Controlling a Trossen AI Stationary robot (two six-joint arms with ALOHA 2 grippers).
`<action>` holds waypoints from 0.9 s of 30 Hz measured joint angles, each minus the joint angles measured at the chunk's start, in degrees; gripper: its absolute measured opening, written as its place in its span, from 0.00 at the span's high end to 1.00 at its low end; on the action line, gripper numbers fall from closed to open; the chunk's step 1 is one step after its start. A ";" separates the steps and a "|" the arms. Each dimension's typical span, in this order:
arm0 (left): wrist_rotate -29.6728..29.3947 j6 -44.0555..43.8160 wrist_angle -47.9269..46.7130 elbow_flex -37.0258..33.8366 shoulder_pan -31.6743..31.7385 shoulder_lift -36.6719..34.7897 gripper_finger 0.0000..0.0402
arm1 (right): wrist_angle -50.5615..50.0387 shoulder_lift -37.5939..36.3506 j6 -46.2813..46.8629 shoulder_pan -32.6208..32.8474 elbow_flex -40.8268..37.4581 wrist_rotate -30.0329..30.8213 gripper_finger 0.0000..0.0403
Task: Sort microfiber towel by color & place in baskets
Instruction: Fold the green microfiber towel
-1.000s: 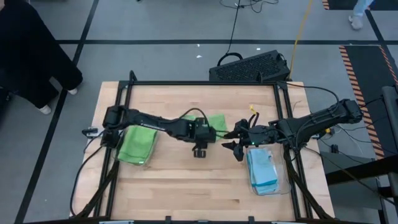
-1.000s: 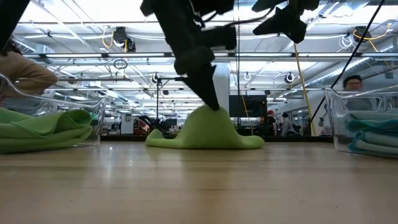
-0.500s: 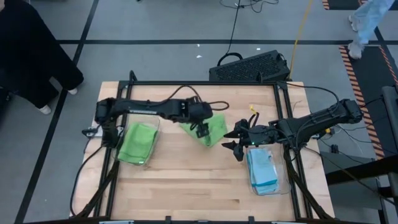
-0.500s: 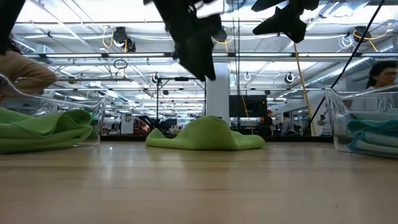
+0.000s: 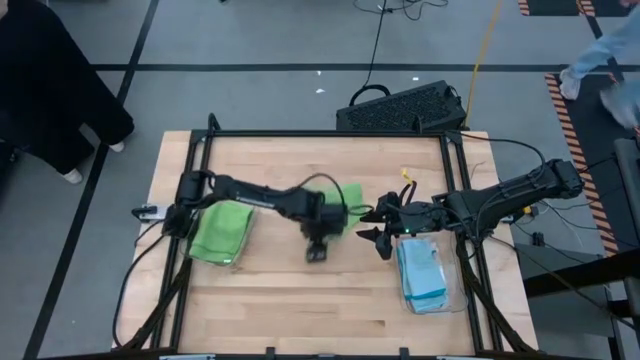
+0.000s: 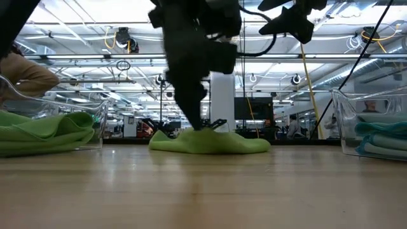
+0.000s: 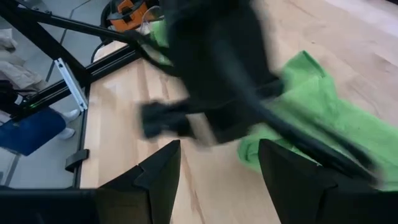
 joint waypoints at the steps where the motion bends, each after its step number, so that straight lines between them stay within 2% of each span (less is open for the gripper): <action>1: 4.79 0.61 -1.23 0.01 -1.25 -0.38 0.41 | 0.02 0.00 0.00 0.00 0.00 -0.12 0.48; 4: 18.26 3.30 -3.37 0.01 -4.78 -2.85 0.43 | 0.00 0.00 0.00 0.00 0.00 -0.17 0.48; 5: 20.46 4.35 -3.18 0.07 -5.87 -4.00 0.43 | 0.04 0.00 0.00 0.00 0.00 -0.12 0.48; 7: 20.73 5.97 -2.72 0.10 -7.70 -6.08 0.44 | 0.07 0.00 0.00 0.00 0.00 0.01 0.48; 11: 10.70 7.16 0.10 0.12 -8.87 -8.85 0.47 | 0.02 0.00 0.00 0.00 0.00 0.26 0.48; 15: -2.73 2.60 1.57 0.15 -7.52 -9.59 0.49 | -0.07 -0.02 0.00 0.00 0.00 0.27 0.48; 18: -9.54 -0.96 2.16 0.10 -5.64 -9.42 0.51 | -0.04 -0.02 0.00 0.00 0.00 0.24 0.48; 21: -12.18 -2.76 4.40 0.10 -3.66 -8.81 0.52 | 0.00 -0.02 0.00 0.00 0.00 0.27 0.48; 27: -12.49 -2.43 9.93 0.08 -0.55 -8.57 0.51 | 0.00 0.00 0.00 0.00 0.00 0.24 0.48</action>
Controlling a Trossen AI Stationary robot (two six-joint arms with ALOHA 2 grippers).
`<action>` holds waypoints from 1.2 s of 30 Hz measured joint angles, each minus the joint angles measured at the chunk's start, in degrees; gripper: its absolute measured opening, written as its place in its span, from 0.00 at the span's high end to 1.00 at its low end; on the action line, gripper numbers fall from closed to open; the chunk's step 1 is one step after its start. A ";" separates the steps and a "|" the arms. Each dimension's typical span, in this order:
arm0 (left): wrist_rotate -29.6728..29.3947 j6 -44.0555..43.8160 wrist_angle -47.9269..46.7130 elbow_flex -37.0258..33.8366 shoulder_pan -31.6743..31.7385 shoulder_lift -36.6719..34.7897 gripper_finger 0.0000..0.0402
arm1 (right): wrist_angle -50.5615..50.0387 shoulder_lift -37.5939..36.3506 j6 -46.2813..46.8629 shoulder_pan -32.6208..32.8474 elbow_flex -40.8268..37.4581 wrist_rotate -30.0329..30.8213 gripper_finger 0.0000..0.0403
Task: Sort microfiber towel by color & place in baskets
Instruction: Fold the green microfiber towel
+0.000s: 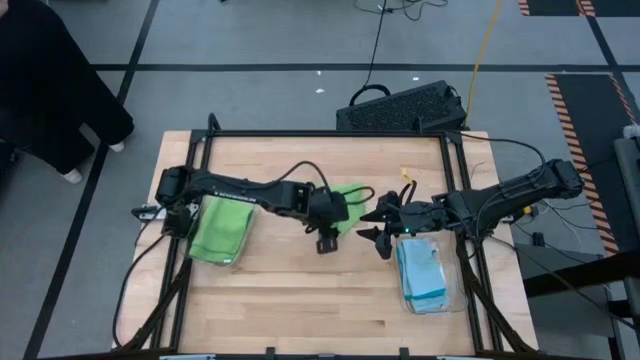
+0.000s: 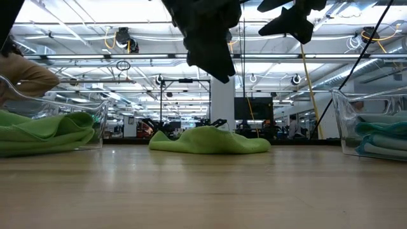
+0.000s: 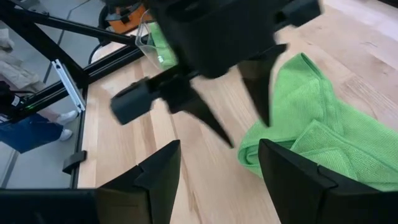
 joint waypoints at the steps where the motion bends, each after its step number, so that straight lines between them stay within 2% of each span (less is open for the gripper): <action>1: 0.01 0.15 0.54 0.00 0.45 0.00 0.51 | 0.00 -0.02 0.00 0.00 0.00 0.00 0.48; 16: -0.04 -1.27 1.14 -0.08 3.59 0.00 0.54 | -0.01 -0.02 0.00 0.00 0.00 -0.02 0.48; 21: -2.00 -1.27 6.41 -4.39 4.02 0.87 0.54 | -0.02 -0.02 0.00 -0.01 -0.02 -0.02 0.48; 24: -3.54 -3.79 11.14 -7.22 5.87 1.90 0.54 | -0.04 0.00 0.00 -0.02 -0.02 -0.04 0.48; 30: -6.27 -8.66 10.10 -8.39 11.76 1.95 0.54 | 0.04 -0.02 0.00 0.00 -0.02 -0.04 0.48; 33: -3.33 -9.28 8.29 -8.46 15.66 2.05 0.54 | -0.01 -0.02 0.00 -0.01 -0.04 -0.04 0.48; 36: 2.84 -8.81 5.86 -8.38 19.22 2.88 0.53 | 0.01 -0.01 0.00 0.00 -0.04 -0.04 0.48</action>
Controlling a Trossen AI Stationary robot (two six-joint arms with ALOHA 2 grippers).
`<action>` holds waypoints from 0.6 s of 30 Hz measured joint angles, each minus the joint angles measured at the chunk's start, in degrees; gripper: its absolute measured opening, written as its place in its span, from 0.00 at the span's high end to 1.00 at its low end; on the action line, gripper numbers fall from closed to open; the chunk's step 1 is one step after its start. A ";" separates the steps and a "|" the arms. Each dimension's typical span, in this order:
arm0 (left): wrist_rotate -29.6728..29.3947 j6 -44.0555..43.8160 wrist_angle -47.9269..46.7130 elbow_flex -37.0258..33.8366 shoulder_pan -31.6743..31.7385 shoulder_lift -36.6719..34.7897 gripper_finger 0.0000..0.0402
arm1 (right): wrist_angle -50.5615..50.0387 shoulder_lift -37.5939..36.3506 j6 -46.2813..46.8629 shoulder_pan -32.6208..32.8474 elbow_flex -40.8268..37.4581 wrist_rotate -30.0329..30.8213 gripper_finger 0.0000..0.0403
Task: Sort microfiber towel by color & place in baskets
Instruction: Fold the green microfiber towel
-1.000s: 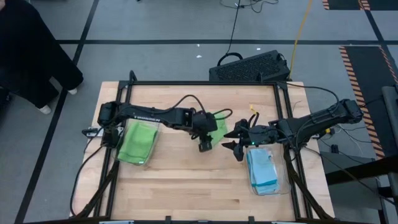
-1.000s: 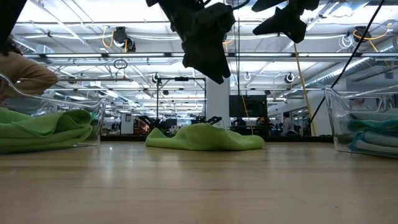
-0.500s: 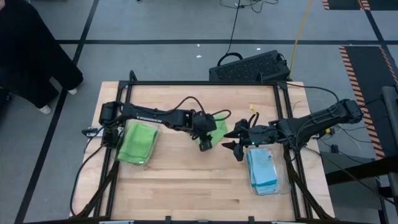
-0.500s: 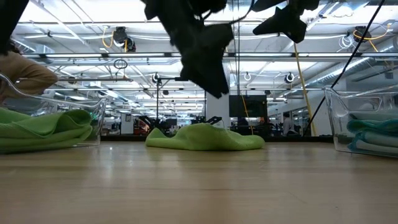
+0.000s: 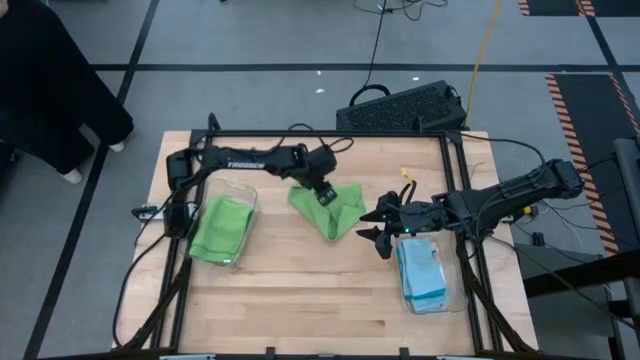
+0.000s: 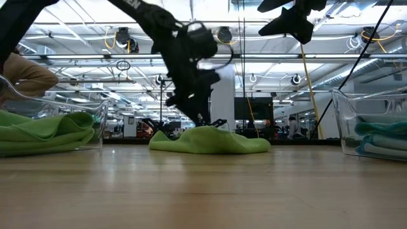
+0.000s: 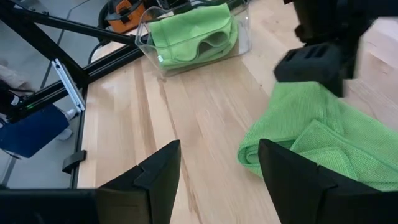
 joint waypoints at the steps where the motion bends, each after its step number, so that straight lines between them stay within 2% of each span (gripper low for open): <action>1: 2.27 1.00 -1.72 -0.10 0.89 0.28 0.53 | -0.04 -0.01 0.00 0.00 0.00 0.00 0.48; 6: 11.65 11.32 -7.02 -0.10 4.27 1.12 0.44 | -0.02 0.00 0.00 -0.02 0.00 0.00 0.48; 13: 9.58 28.53 -16.96 -0.05 7.14 1.50 0.18 | -0.01 -0.01 0.00 -0.02 0.00 0.00 0.48; 18: 6.29 36.95 -21.48 -0.05 8.13 1.50 0.09 | -0.01 0.01 0.00 -0.02 0.00 0.00 0.48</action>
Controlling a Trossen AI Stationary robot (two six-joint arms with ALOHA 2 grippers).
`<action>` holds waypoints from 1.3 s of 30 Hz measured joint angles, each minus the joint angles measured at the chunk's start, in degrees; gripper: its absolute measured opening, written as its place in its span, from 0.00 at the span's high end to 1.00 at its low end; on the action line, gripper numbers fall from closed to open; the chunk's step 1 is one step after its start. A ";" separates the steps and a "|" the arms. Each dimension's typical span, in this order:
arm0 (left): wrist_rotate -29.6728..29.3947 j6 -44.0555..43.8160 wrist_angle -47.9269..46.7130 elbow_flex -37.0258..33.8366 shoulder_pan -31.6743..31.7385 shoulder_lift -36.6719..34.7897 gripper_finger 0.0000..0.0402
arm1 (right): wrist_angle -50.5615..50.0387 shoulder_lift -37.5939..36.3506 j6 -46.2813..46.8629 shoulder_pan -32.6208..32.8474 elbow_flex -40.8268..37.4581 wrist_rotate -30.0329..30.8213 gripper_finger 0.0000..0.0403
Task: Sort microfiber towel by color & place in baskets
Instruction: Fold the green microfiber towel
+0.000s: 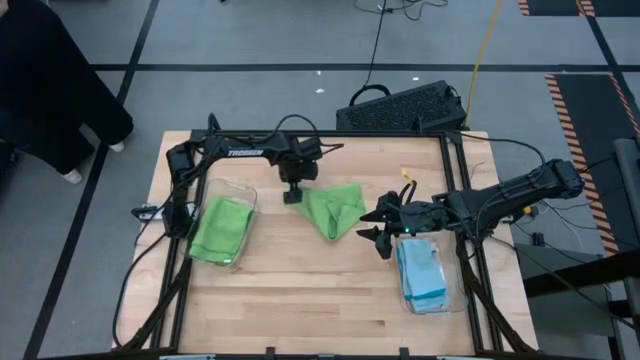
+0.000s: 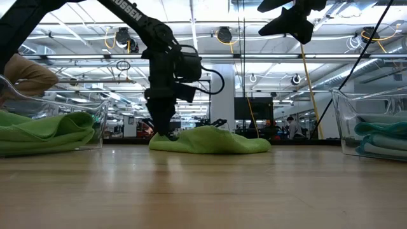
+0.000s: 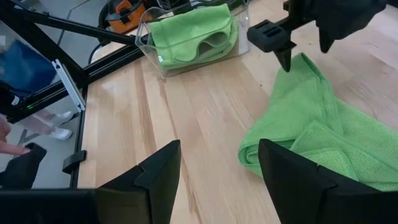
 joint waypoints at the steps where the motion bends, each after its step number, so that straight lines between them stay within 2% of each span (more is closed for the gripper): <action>1: -1.37 1.11 -0.32 -0.01 0.15 0.00 0.09 | 0.00 -0.02 0.00 0.00 0.00 0.00 0.48; 4: -4.50 2.85 0.48 0.00 0.39 0.00 0.09 | 0.00 -0.01 0.00 0.00 0.00 0.00 0.48; 9: -4.96 2.74 0.48 0.00 0.24 0.00 0.15 | -0.01 -0.01 0.00 0.00 0.00 0.00 0.48; 15: -4.96 -0.86 0.18 0.00 0.61 0.00 0.35 | 0.34 -0.01 0.00 0.00 0.00 0.07 0.48; 22: -2.67 -6.48 1.13 -3.35 0.97 -0.02 0.64 | 10.07 0.01 4.87 -0.52 -0.02 1.53 0.48; 27: -1.35 -10.71 3.03 -7.31 0.61 -0.12 0.78 | 12.99 -0.02 4.84 -0.50 0.00 1.53 0.48; 32: 0.40 -12.66 2.14 -7.37 -0.64 -0.18 0.94 | 12.90 0.01 4.89 -0.50 0.00 1.53 0.48; 34: 0.99 -13.74 1.43 -6.74 -1.72 -0.29 0.98 | 13.60 0.01 6.38 -0.50 0.00 1.53 0.48; 39: 0.67 -15.62 1.68 -3.90 -5.08 -2.31 0.98 | 13.97 -0.19 7.99 -0.50 0.00 1.53 0.48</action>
